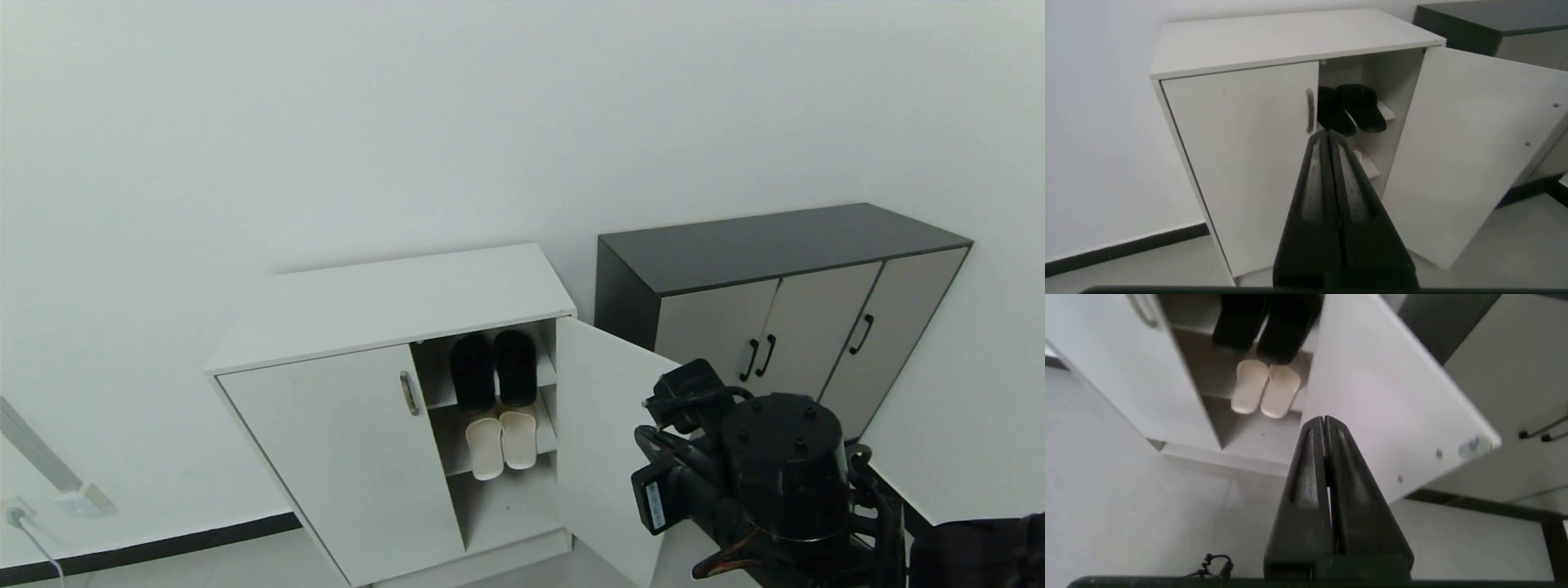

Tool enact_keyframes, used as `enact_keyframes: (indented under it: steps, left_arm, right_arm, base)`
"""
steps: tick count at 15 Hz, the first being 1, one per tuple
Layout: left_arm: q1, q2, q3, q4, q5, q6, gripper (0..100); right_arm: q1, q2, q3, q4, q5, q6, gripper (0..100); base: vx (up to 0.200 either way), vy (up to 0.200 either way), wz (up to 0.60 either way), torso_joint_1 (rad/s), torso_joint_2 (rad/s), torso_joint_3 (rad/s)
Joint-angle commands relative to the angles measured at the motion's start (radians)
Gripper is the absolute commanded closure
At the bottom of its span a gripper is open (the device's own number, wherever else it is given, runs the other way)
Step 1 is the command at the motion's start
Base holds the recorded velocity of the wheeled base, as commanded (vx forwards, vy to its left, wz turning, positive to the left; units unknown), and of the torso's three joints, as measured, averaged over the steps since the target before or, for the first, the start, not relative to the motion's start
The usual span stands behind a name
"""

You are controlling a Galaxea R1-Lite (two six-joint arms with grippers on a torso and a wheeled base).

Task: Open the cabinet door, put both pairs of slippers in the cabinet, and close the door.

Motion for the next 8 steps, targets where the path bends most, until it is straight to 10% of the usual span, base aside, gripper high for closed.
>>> enact_keyframes:
  steps: [1,8]
  left_arm:
    - [0.000,0.001,0.000,0.000,0.000,0.000,100]
    - [0.000,0.001,0.000,0.000,0.003,-0.002,100]
  right_arm:
    - [0.001,0.001,-0.001,-0.001,0.001,0.000,100]
    - [-0.121,0.060,-0.103,-0.010,-0.001,-0.008,100]
  base:
    - [0.000,0.000,0.00,0.000,0.00,0.000]
    - [0.000,0.000,0.00,0.000,0.00,0.000]
